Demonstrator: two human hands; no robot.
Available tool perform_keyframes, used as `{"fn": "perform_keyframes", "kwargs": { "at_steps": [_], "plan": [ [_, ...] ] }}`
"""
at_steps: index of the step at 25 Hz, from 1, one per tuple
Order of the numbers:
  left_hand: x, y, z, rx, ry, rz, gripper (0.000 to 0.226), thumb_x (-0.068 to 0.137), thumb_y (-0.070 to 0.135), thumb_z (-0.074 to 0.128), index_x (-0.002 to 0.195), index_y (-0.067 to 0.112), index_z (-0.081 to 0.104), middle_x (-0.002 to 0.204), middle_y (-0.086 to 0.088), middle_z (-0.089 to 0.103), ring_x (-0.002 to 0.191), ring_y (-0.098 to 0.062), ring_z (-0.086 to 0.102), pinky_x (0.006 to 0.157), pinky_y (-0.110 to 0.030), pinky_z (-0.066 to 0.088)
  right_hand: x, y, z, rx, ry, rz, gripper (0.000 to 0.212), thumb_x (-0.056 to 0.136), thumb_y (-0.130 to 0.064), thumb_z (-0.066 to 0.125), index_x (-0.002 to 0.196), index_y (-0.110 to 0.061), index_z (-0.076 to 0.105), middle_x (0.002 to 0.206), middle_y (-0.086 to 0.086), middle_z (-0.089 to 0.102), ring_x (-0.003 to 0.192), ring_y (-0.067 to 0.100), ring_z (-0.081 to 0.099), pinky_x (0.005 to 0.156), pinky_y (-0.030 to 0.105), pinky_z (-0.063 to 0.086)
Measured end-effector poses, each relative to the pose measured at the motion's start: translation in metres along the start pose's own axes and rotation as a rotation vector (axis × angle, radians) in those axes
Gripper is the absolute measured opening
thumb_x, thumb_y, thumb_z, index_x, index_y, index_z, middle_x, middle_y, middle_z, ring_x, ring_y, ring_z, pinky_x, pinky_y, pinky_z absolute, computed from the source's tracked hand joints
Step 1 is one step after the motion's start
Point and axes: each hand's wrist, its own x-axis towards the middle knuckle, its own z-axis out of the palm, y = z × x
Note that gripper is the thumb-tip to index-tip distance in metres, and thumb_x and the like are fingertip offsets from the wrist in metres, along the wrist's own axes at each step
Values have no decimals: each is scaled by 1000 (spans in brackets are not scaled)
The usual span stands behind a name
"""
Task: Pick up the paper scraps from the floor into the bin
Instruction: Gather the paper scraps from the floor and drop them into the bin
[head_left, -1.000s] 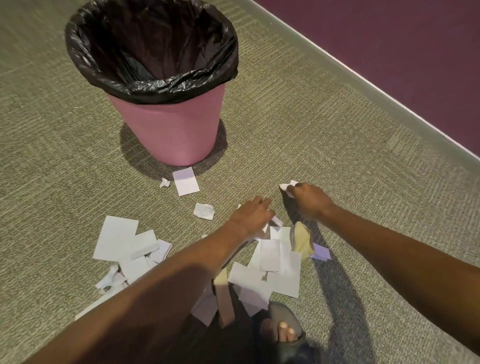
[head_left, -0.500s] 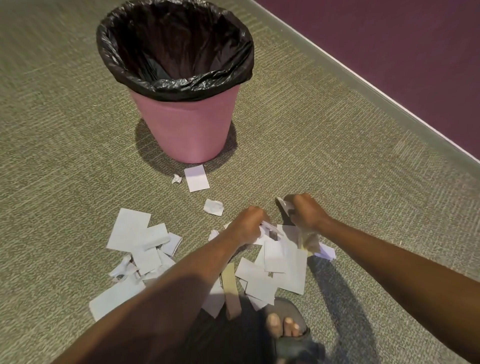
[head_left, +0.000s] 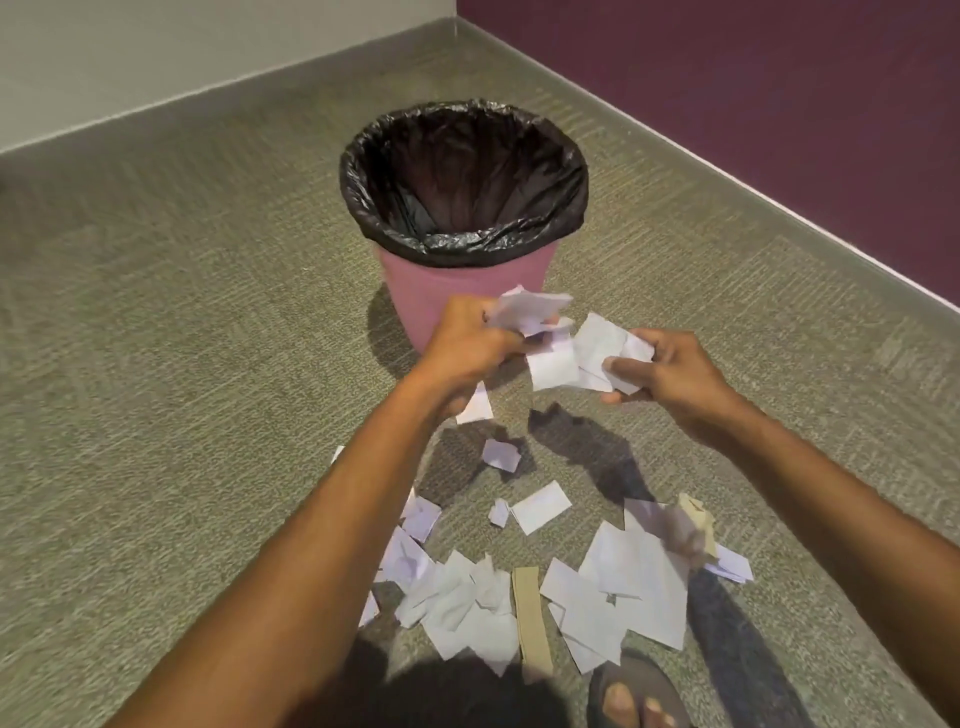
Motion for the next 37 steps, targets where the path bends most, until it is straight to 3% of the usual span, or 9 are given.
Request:
{"fn": "perform_keyframes", "kwargs": {
  "at_steps": [8, 13, 16, 19, 21, 23, 28, 34, 37],
  "plan": [
    [26, 130, -68, -108, 362, 274, 22, 70, -13, 73, 88, -1, 70, 94, -10, 72, 89, -25, 72, 74, -33, 61, 16, -155, 11, 126, 106, -434, 24, 84, -1, 69, 107, 1, 65, 102, 13, 71, 82, 25, 73, 64, 34, 61],
    [74, 114, -86, 384, 449, 104, 51, 65, 12, 83, 111, 7, 61, 108, -6, 63, 97, -23, 65, 83, -38, 59, 75, -178, 57, -280, 168, -373, 49, 77, -27, 81, 120, -13, 62, 108, 4, 69, 90, 19, 71, 72, 39, 62],
    [64, 100, -91, 557, 531, 341, 40, 72, 24, 79, 110, 14, 69, 112, -1, 67, 99, -9, 61, 90, -22, 51, 53, -170, 66, -364, 265, -492, 29, 85, -21, 72, 112, -14, 66, 91, 0, 68, 74, 9, 66, 66, 31, 58],
    [26, 52, -105, 356, 784, 579, 6, 81, 18, 68, 87, 19, 69, 106, -4, 65, 89, -2, 57, 87, -17, 48, 16, -135, 80, -351, 33, -547, 7, 87, -6, 65, 86, -6, 71, 59, 3, 63, 43, 4, 53, 43, 25, 47],
    [-2, -7, -118, 324, 960, 438, 12, 83, 19, 63, 81, 30, 61, 113, -6, 60, 103, -16, 58, 93, -35, 50, 5, -95, 101, -546, -246, -434, 8, 89, -9, 66, 85, -9, 73, 68, 5, 69, 50, 3, 56, 47, 22, 49],
    [-25, -75, -132, 550, 861, 149, 10, 85, 25, 63, 93, 30, 61, 123, -10, 55, 118, -30, 52, 101, -50, 44, 14, -48, 124, -806, -447, -337, 10, 90, -15, 67, 97, -11, 72, 91, 3, 72, 77, 13, 66, 67, 29, 55],
    [-65, -172, -147, 1111, 129, -346, 90, 75, 72, 59, 149, 34, 26, 160, -17, 10, 146, -39, 11, 113, -60, 18, 61, 30, 159, -1176, -542, -325, 59, 92, -28, 63, 145, -16, 40, 151, 10, 37, 136, 30, 40, 106, 41, 38],
    [-74, -195, -126, 1309, -147, -355, 105, 69, 76, 61, 152, 37, 10, 160, -17, -17, 147, -39, -15, 117, -60, 1, 94, 53, 194, -1503, -646, -407, 84, 92, -52, 54, 155, -31, 2, 165, 7, 4, 148, 38, 15, 114, 63, 22],
    [-75, -199, -111, 1384, -217, -217, 89, 78, 57, 67, 150, 36, 21, 162, -16, -7, 148, -37, -7, 118, -57, 6, 93, 69, 191, -1504, -680, -450, 69, 95, -47, 52, 151, -28, 16, 165, 2, 2, 148, 39, 10, 112, 68, 21]
  ]
}}
